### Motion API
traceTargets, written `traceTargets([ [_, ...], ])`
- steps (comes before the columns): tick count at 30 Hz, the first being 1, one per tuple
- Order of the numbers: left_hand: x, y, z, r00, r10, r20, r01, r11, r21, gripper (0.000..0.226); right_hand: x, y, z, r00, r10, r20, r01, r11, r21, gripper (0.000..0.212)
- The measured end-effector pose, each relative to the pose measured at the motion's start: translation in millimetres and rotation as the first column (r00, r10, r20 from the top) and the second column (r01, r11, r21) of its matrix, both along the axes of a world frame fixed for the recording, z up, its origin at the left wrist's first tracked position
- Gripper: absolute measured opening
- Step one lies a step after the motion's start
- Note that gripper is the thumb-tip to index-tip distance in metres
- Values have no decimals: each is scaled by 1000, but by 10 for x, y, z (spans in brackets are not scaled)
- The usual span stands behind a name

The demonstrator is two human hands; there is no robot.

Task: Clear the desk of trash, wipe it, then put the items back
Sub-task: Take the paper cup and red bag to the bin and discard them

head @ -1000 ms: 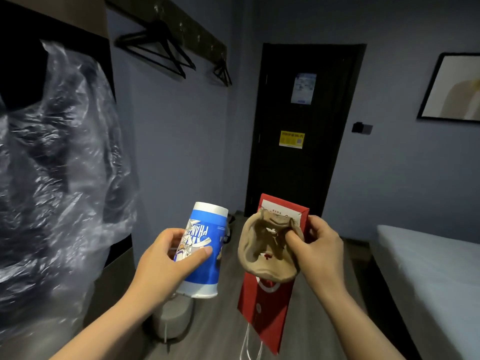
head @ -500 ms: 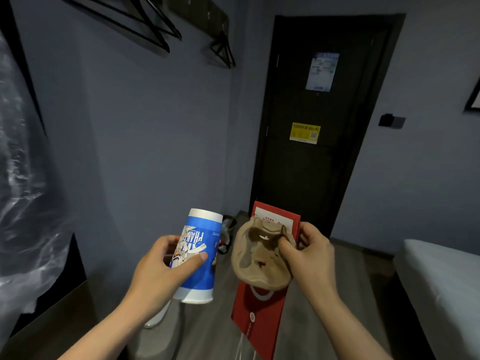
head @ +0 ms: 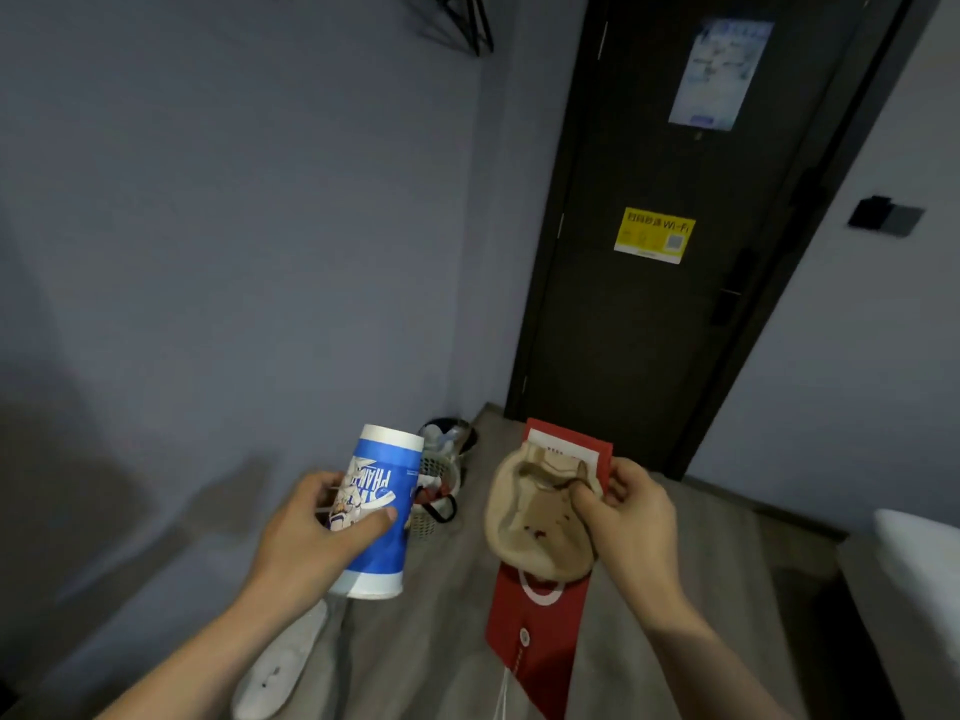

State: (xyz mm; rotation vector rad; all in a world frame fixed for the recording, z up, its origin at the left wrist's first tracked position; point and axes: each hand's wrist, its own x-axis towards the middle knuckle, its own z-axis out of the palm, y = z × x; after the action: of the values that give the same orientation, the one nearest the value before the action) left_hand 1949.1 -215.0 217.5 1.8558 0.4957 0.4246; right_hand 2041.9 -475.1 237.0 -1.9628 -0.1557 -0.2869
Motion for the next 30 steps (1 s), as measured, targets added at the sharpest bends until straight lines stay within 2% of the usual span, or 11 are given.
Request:
traceTargets([
  [4,717,48,-145,999,19,-35,-20,999,-26,71,858,63,-206,999,13,-51,-13,1000,-10,22],
  [12,2193,-37,-404,983,140,-122,-146,988,-48,59,2629,174,-458,987,116,-116,-117,993,-9,11],
  [16,2816,0,-570,967,197,-163,-209,976,-61,66,3428,307,-565,978,172,-120,-178,983,-38,9],
  [21,3508,143,-856,953,211,-216,-229,972,-60,40,4258,605,-813,962,202,-184,-211,977,-33,9],
  [27,4330,543,-1358,929,204,-308,-244,965,-97,40,5200,1164,-1281,937,237,-257,-256,966,-44,18],
  [30,4788,791,-1676,903,212,-373,-269,957,-108,39,5689,1506,-1613,933,226,-281,-263,960,-99,13],
])
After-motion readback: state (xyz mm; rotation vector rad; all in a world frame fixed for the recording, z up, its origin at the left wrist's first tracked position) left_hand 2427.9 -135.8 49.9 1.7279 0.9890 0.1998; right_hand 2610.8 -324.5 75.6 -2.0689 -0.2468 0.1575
